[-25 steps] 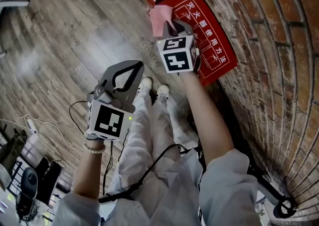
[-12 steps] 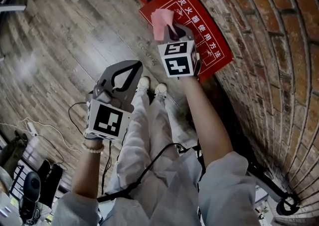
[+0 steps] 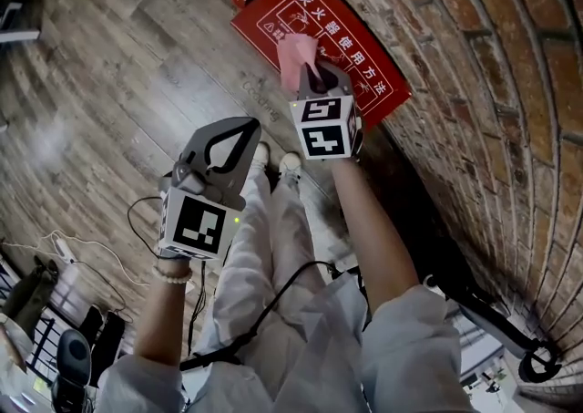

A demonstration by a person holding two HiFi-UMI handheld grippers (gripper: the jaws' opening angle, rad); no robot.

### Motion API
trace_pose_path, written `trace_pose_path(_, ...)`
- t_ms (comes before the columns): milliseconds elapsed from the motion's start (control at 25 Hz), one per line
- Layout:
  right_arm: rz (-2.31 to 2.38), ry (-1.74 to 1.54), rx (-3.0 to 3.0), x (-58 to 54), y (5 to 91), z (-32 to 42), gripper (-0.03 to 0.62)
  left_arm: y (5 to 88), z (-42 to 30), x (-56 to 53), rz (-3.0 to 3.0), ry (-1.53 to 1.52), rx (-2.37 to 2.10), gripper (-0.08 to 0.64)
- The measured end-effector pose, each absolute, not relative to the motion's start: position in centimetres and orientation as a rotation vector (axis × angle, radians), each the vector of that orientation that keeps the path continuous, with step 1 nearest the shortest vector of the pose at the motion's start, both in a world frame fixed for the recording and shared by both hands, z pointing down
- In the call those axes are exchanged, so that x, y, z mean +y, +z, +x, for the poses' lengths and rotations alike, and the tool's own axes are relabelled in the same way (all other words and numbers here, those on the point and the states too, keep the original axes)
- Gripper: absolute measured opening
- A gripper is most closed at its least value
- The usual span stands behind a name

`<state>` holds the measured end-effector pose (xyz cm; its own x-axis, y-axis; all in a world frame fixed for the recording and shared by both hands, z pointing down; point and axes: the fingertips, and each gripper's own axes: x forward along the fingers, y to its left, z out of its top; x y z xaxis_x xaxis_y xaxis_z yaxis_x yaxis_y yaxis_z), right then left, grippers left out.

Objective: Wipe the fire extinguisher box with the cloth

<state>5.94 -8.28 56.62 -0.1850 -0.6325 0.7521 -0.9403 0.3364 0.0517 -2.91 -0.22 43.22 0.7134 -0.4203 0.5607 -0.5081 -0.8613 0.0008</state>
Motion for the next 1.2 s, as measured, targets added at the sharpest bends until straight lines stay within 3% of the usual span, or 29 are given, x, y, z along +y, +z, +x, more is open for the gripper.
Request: trace_pose_path(1200, 1.574, 0.737, -1.78, 3.9, 57.2, 14.3, 0.032, 43.2, -0.2, 2.7, 2.813, 0.891, -0.63, -0.002)
